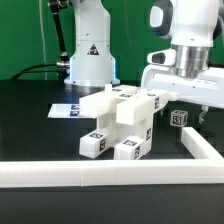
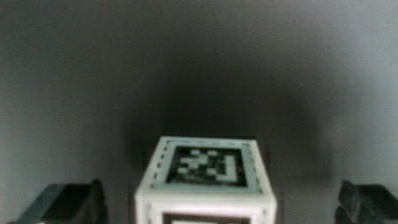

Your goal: Assemble chair

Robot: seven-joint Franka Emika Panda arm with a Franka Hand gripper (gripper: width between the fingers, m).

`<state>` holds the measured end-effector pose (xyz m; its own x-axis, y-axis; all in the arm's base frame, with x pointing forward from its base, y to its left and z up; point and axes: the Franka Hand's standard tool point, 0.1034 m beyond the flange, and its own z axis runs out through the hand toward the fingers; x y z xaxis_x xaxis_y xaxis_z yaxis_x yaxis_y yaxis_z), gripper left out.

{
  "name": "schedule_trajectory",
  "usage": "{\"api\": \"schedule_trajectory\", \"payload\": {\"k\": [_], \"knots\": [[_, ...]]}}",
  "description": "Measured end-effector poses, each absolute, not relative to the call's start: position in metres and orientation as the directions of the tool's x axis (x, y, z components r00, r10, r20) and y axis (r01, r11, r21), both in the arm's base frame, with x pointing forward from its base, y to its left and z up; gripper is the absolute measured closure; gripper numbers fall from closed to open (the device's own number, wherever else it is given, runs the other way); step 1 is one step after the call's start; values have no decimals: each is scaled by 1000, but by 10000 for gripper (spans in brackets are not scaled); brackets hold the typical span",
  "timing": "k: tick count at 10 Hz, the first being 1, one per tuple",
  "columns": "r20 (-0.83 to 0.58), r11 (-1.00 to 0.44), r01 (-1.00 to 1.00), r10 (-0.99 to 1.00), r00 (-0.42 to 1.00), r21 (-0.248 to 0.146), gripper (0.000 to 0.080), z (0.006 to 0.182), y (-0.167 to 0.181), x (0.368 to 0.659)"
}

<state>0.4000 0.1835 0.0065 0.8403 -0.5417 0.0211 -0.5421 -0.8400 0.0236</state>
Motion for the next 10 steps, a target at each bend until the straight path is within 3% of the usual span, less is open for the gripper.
{"api": "schedule_trajectory", "payload": {"k": [3,4,5,6,10], "knots": [[19,-842,-538,-538,843,27,183,5,184,399],[19,-842,-538,-538,843,28,367,5,184,399],[19,-842,-538,-538,843,28,367,5,184,398],[19,-843,-538,-538,843,28,533,5,184,398],[18,-843,-538,-538,843,28,530,6,184,399]]}}
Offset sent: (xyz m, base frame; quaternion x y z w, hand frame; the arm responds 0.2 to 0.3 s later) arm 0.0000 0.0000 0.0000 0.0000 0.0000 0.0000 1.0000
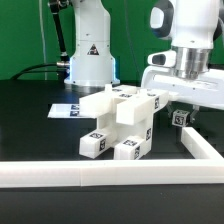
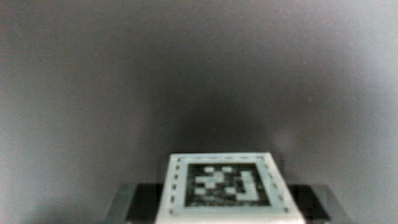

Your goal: Assemble chair

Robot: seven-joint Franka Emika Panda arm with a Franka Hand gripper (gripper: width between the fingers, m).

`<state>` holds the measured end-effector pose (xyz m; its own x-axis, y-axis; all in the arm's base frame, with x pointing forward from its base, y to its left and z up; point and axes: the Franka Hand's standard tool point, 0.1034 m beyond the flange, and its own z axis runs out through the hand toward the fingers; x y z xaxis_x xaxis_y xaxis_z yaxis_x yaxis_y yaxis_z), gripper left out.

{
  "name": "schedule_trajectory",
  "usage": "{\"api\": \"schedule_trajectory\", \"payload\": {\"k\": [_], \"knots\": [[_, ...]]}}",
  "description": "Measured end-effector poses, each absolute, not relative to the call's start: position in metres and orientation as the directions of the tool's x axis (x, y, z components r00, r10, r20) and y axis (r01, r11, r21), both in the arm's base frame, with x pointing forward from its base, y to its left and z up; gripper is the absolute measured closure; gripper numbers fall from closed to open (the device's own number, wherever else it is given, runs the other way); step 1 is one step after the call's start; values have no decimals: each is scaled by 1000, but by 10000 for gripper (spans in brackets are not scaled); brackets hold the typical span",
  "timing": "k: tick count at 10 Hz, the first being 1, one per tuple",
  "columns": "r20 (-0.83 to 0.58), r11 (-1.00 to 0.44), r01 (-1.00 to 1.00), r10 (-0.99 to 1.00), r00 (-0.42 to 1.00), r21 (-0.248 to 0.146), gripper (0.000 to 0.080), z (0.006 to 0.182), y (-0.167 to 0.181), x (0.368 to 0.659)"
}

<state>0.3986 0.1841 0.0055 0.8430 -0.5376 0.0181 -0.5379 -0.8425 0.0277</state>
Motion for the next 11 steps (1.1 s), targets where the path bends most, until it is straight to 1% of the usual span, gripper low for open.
{"api": "schedule_trajectory", "payload": {"k": [2,3,5,6,7,9,11], "knots": [[20,-842,-539,-539,842,10,530,16,188,402],[14,-842,-540,-540,842,1,528,25,190,402],[-30,-845,-534,-534,845,-4,528,54,193,404],[-30,-846,-533,-532,846,-23,528,68,189,411],[-26,-844,-536,-535,844,-33,528,74,184,417],[-28,-846,-532,-531,847,-27,528,71,185,415],[-36,-857,-515,-514,857,-21,528,73,183,414]]}}
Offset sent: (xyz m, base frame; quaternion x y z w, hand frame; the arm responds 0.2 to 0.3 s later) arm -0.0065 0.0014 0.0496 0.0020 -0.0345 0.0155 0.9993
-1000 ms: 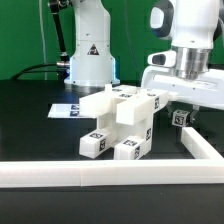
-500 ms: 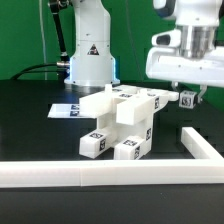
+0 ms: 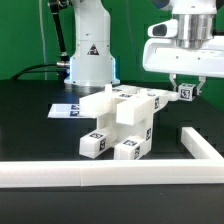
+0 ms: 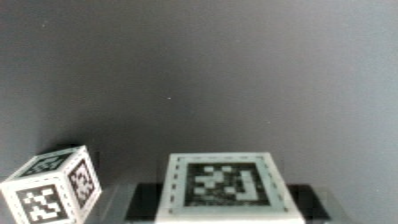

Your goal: Assemble chair

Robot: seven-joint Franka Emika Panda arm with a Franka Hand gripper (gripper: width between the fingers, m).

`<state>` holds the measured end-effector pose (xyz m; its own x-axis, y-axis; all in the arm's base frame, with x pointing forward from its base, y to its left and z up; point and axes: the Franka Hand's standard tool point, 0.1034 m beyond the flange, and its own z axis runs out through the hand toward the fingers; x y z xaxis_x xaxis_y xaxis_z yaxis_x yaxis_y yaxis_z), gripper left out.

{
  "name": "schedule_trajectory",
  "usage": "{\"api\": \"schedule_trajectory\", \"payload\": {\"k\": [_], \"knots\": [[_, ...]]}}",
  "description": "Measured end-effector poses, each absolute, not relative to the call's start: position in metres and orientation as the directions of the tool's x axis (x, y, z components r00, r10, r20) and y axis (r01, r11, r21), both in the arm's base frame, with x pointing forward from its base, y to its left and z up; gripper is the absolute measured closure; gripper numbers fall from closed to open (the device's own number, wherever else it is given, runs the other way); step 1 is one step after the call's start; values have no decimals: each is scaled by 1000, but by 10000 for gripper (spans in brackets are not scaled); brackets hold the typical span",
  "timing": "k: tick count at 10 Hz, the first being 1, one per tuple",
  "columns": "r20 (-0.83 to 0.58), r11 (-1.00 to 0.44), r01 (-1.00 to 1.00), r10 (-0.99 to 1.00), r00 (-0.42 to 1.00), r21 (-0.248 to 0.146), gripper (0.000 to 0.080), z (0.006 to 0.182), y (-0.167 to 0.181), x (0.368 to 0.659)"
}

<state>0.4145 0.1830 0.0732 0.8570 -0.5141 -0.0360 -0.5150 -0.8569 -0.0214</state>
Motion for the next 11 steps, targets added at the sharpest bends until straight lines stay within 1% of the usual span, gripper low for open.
{"api": "schedule_trajectory", "payload": {"k": [1,2,3,4,6,8,9,11], "knots": [[-53,-865,-501,-500,864,-22,528,84,179,416],[-70,-869,-494,-491,868,-31,528,98,174,419],[-75,-884,-466,-462,884,-45,528,110,166,424],[-70,-895,-442,-438,896,-59,528,118,154,433],[-68,-889,-454,-451,890,-53,528,114,157,430],[-68,-892,-449,-446,893,-52,528,114,154,431],[-65,-926,-374,-370,927,-56,528,114,142,436],[-62,-960,-270,-266,962,-71,528,129,111,464]]}}
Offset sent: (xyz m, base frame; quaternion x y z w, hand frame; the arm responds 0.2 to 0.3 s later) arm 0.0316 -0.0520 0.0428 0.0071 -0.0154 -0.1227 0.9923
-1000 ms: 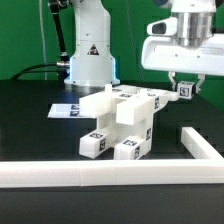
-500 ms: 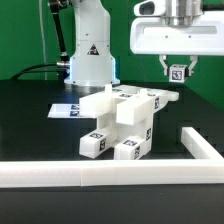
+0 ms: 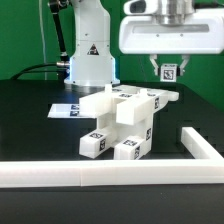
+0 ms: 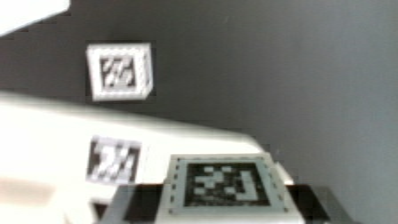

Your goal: Assemble chair

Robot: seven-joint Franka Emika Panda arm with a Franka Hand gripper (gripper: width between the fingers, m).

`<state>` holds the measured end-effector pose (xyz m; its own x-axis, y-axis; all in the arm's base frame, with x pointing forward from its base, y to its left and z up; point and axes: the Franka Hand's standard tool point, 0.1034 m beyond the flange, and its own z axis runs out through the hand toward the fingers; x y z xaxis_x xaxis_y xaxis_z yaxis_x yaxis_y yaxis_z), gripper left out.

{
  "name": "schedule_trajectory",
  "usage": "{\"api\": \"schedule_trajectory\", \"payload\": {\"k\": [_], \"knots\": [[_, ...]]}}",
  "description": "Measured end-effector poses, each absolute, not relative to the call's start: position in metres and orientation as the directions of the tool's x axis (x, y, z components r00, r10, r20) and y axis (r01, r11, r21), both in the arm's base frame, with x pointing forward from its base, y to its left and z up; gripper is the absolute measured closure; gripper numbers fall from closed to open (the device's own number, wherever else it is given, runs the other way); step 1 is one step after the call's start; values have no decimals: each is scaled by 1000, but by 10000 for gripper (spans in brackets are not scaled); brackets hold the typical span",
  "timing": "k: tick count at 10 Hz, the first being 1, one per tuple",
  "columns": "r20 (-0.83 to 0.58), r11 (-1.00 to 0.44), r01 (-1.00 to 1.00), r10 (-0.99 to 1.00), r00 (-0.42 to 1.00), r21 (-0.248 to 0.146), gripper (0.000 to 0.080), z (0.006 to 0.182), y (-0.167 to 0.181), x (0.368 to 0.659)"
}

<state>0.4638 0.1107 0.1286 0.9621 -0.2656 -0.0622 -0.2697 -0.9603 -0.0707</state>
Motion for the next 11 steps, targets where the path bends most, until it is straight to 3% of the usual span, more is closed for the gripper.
{"api": "schedule_trajectory", "payload": {"k": [2,5,7,11], "knots": [[-51,-970,-232,-228,972,-75,528,135,92,486],[-54,-969,-235,-231,971,-72,528,132,94,484],[-46,-988,-137,-134,990,-69,528,129,79,490],[3,-998,1,1,1000,-59,528,140,54,537]]}}
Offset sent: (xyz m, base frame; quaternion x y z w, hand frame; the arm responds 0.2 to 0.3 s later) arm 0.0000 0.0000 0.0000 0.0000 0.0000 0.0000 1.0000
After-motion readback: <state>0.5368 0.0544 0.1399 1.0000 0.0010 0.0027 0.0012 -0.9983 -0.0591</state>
